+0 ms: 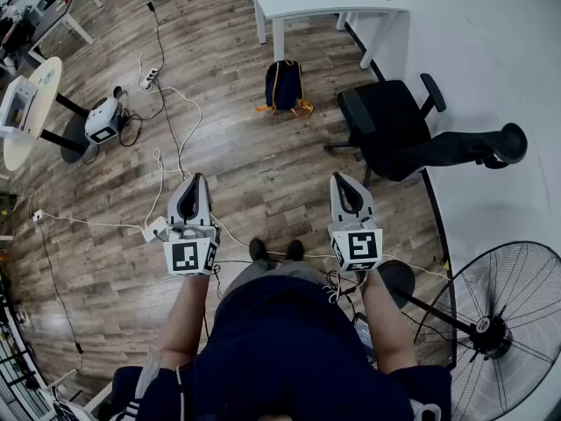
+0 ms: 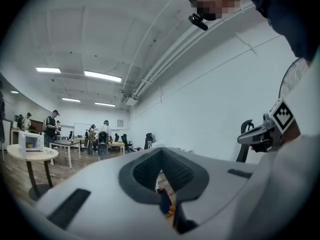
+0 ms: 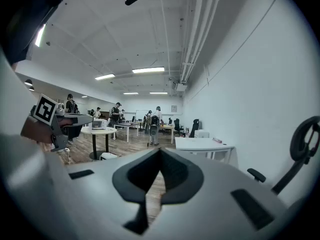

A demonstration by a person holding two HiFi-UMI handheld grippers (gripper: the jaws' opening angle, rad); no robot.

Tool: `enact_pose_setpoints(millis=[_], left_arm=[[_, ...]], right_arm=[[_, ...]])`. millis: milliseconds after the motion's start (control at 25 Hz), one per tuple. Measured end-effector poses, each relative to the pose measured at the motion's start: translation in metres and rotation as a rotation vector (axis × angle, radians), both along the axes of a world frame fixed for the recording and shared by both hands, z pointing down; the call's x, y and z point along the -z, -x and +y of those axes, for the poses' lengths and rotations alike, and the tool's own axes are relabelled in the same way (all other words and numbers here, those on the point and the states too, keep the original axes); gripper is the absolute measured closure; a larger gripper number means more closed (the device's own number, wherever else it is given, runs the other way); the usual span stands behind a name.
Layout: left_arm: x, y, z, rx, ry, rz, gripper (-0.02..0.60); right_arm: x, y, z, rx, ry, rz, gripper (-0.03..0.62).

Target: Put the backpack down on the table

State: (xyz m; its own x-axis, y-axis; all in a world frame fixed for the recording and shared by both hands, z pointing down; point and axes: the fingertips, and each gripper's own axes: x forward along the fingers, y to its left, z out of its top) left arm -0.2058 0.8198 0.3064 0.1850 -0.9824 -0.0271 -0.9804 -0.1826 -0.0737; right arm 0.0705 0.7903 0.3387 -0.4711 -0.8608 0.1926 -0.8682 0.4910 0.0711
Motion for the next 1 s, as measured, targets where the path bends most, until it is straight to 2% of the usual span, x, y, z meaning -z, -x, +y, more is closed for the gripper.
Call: enact_pose_setpoints(millis=[680,1000], left_arm=[[-0.006,-0.009,-0.009,-0.002,0.024,-0.008,0.578],[-0.007,-0.008,-0.011,-0.02,0.035,-0.018,0.578]], right_arm=[[-0.003,-0.005,-0.008,0.009,0.007,0.014,0.597],[0.002,0.0,-0.01,0.016,-0.021,0.004,0.591]])
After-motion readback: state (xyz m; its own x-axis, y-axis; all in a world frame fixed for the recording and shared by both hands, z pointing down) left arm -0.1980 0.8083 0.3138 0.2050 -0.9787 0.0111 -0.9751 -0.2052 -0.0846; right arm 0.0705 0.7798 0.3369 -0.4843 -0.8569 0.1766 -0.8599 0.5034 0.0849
